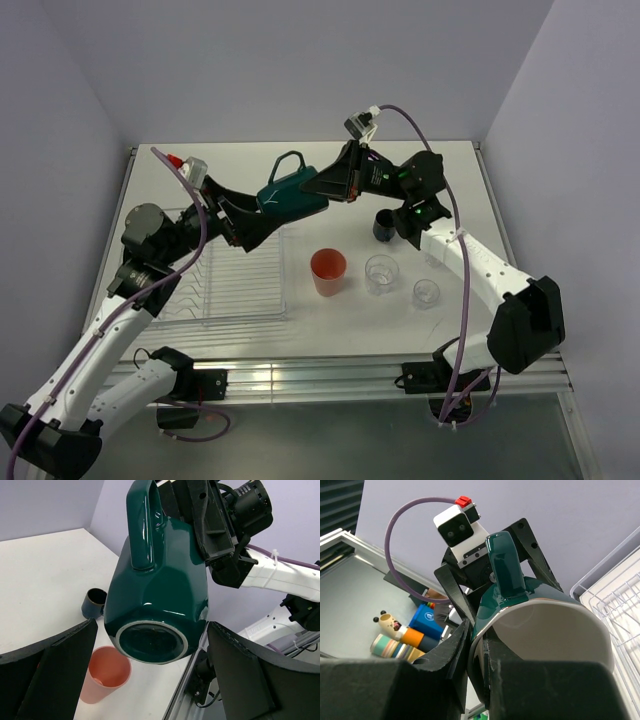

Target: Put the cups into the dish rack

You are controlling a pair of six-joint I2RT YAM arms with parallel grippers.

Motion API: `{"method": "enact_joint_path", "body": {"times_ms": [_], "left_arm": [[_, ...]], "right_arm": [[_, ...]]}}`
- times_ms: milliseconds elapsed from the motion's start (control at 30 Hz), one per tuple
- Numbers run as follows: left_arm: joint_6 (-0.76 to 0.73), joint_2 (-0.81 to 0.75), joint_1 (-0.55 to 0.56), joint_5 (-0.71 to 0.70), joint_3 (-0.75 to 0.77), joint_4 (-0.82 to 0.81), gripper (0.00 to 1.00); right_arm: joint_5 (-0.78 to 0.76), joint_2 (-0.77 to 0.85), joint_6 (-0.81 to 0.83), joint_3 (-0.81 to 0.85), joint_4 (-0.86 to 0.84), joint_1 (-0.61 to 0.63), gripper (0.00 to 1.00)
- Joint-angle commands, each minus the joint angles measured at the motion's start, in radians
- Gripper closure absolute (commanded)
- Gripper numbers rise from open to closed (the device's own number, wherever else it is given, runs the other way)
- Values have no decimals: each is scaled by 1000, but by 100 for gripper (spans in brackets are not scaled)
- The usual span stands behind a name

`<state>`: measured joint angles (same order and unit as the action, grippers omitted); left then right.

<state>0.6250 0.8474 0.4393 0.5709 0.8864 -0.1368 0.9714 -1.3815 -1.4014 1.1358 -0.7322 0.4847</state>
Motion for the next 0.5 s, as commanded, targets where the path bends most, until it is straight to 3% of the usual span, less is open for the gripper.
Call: {"method": "enact_joint_path", "body": {"times_ms": [0,467], "left_arm": [[21,12,6,37,26,-69,1],[18,56,42,14,48,-67,2]], "right_arm": [[-14,10,-42,12,-162,0,100],[-10,-59,-73,33,-200,20,100]]}}
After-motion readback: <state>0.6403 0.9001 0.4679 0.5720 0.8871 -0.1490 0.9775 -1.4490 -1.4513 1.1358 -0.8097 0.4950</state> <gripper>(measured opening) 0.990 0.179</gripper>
